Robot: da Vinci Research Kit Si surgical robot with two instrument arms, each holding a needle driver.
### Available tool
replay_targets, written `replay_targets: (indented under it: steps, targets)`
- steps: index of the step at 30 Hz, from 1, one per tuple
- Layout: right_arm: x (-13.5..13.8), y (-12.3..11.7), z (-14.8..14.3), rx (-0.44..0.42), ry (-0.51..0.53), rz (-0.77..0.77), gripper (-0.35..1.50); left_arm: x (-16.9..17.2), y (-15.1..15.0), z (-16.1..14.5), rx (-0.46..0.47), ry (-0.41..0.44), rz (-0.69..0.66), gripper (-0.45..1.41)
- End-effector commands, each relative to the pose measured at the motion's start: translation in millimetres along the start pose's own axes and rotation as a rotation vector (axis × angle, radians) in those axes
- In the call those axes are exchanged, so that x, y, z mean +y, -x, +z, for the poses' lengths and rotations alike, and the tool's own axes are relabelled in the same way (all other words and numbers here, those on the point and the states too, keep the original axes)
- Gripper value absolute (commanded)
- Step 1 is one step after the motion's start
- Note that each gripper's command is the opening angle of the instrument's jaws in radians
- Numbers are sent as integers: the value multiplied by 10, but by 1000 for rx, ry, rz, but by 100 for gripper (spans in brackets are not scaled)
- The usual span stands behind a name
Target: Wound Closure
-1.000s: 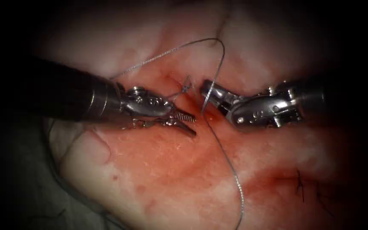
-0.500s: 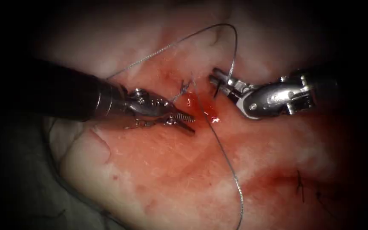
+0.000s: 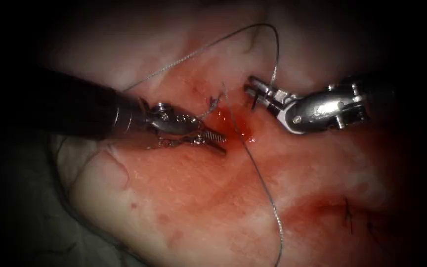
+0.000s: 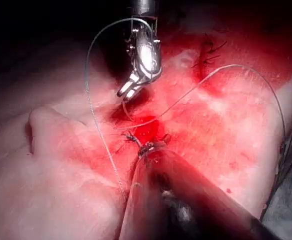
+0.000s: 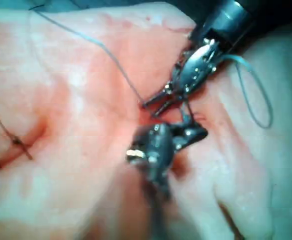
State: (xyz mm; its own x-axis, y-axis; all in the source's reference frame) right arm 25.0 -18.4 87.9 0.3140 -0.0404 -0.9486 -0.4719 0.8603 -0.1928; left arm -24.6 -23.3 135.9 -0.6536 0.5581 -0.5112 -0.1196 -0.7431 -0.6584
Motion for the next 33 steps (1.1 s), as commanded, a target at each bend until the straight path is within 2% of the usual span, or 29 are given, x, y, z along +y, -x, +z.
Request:
replay_targets:
  steps: [1, 21, 33]
  targets:
    - [-7, 4, 4, 1, -2, 18, -35, 0, 2, 10, 0, 1, -1, 24]
    - [4, 11, 9, 4, 23, 12, -35, 0, 2, 11, 0, 0, -1, 24]
    - [10, 15, 11, -21, 62, 154, -35, 0, 3, 12, -1, 1, -1, 24]
